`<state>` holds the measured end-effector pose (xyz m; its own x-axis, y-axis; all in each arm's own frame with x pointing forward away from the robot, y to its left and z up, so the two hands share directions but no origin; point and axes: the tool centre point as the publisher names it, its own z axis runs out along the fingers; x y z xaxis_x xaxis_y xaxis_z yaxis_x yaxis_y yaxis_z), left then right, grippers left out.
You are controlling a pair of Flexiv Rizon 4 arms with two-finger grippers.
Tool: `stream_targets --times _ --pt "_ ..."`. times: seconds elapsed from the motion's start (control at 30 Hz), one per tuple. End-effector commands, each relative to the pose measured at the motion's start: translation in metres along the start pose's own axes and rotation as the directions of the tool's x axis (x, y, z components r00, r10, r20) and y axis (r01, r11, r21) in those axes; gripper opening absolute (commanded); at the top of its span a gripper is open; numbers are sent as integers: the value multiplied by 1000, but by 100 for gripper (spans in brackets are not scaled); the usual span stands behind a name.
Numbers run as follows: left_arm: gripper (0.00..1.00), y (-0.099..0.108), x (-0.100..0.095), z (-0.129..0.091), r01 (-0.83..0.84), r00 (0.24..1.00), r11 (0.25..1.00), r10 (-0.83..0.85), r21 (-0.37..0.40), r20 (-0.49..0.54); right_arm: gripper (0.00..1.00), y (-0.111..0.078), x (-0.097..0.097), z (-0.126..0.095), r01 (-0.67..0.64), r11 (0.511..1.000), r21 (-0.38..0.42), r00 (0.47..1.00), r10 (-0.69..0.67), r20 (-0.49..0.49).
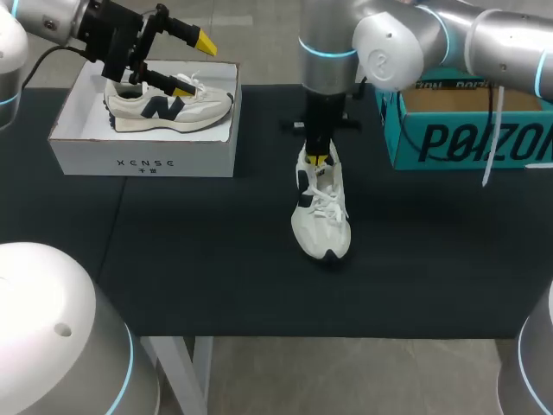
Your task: Take the shoe out of the shoebox, open the shoe tongue, remove and reinsert the insole, then place the shoe into the shoebox
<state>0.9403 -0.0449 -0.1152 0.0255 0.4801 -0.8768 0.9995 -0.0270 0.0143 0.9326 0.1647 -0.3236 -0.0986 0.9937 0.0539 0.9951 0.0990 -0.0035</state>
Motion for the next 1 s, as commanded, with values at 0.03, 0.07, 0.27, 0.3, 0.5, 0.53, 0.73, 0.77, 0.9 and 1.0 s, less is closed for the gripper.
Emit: stream_targets --times 0.03,0.07,0.27,0.3,0.5,0.53,0.73,0.77,0.9,1.0 --pt "100 -1 0 0 0 1000 1000 0 -1 -3 0 -25 0 -23 602 795 69 798 -597 -85" --pt "100 -1 0 0 0 1000 1000 0 -1 -3 0 -36 0 -24 718 683 136 696 -710 -109" --pt "100 -1 0 0 0 1000 1000 0 -1 -3 0 -36 0 -24 718 683 136 696 -710 -109" --pt "100 -1 0 0 0 1000 1000 0 -1 -3 0 -36 0 -24 718 683 136 696 -710 -109" --pt "100 -1 0 0 0 1000 1000 0 -1 -3 0 -36 0 -24 718 683 136 696 -710 -109" --pt "100 -1 0 0 0 1000 1000 0 -1 -3 0 -36 0 -24 718 683 136 696 -710 -109" --pt "100 -1 0 0 0 1000 1000 0 -1 -3 0 -10 -9 -34 821 550 154 553 -833 32" --pt "100 -1 0 0 0 1000 1000 0 -1 -3 0 0 -14 -38 859 497 122 496 -867 41" --pt "100 -1 0 0 0 1000 1000 0 -1 -3 0 30 -31 -52 915 401 54 395 -914 95" --pt "100 -1 0 0 0 1000 1000 0 -1 -3 0 50 -35 -55 947 318 30 314 -943 110"
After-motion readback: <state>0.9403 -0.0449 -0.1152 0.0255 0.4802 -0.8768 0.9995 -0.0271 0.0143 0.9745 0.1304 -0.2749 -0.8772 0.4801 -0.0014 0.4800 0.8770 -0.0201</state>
